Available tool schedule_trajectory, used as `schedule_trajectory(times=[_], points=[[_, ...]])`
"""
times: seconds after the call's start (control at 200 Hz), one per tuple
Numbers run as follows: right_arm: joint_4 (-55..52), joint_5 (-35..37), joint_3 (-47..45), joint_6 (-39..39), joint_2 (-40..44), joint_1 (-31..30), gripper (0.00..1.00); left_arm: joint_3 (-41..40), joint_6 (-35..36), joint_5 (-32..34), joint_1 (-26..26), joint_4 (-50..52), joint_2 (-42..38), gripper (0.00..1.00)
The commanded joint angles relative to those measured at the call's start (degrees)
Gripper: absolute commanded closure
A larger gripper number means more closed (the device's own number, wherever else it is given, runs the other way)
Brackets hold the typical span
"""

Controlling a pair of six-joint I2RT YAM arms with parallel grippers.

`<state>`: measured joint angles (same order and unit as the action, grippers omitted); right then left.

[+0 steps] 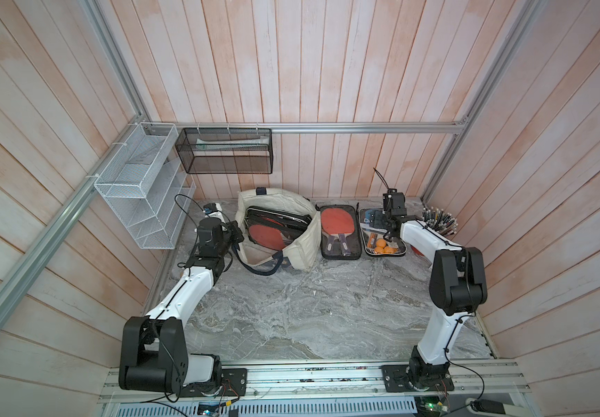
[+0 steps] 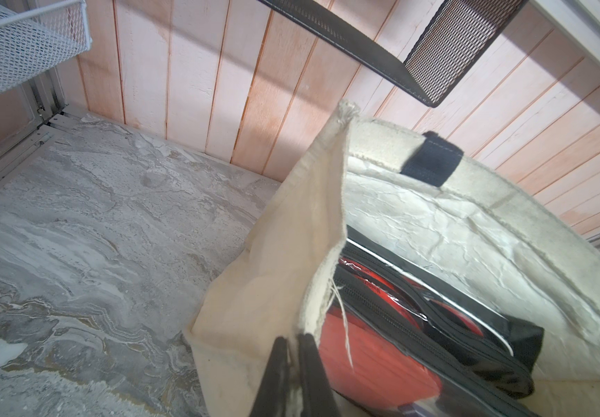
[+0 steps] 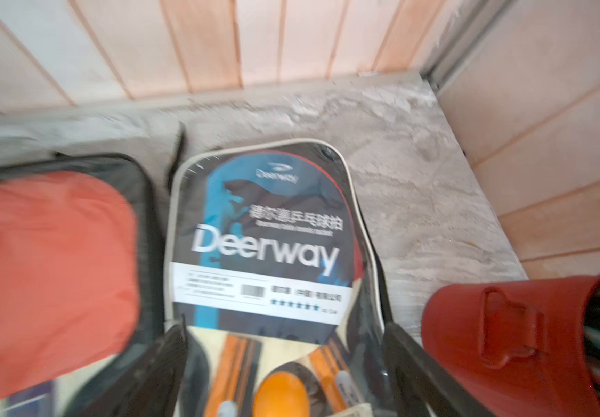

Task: Remove the ping pong set from the canvas bag
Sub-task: Place the ping pong set at the center of the board, then pick up the ping pong set from the canvas bag.

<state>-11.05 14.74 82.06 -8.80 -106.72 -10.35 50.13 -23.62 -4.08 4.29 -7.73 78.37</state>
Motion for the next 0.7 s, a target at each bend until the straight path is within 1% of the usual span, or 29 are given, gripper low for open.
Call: schedule_trajectory(times=[0.0, 0.065, 0.135, 0.305, 0.4, 0.485, 0.695], points=[[3.73, -5.29, -0.01, 3.05, 6.92, -4.46, 0.02, 0.84, 0.32, -0.43, 0.37, 0.52, 0.74, 1.00], [5.28, -7.49, -0.06, 3.67, 9.76, -6.99, 0.02, 0.82, 0.41, -0.41, 0.36, 0.68, 0.65, 1.00], [4.57, -9.42, 1.86, 4.69, 11.52, -10.01, 0.02, 0.82, 0.43, -0.41, 0.36, 0.78, 0.54, 1.00], [0.42, -11.70, 9.42, 9.14, 11.31, -19.26, 0.02, 0.96, 0.25, -0.58, 0.36, 0.44, 0.43, 1.00], [-2.27, -12.78, 14.51, 11.57, 9.30, -23.95, 0.03, 1.11, 0.15, -0.76, 0.32, 0.36, 0.49, 1.00], [-5.08, -14.56, 19.35, 13.02, 6.31, -26.99, 0.05, 1.11, -0.03, -0.85, 0.35, 0.34, 0.43, 1.00], [-13.25, -15.33, 31.84, 15.80, -3.88, -32.47, 0.13, 0.76, -0.22, -0.87, 0.36, 0.00, 0.02, 1.00]])
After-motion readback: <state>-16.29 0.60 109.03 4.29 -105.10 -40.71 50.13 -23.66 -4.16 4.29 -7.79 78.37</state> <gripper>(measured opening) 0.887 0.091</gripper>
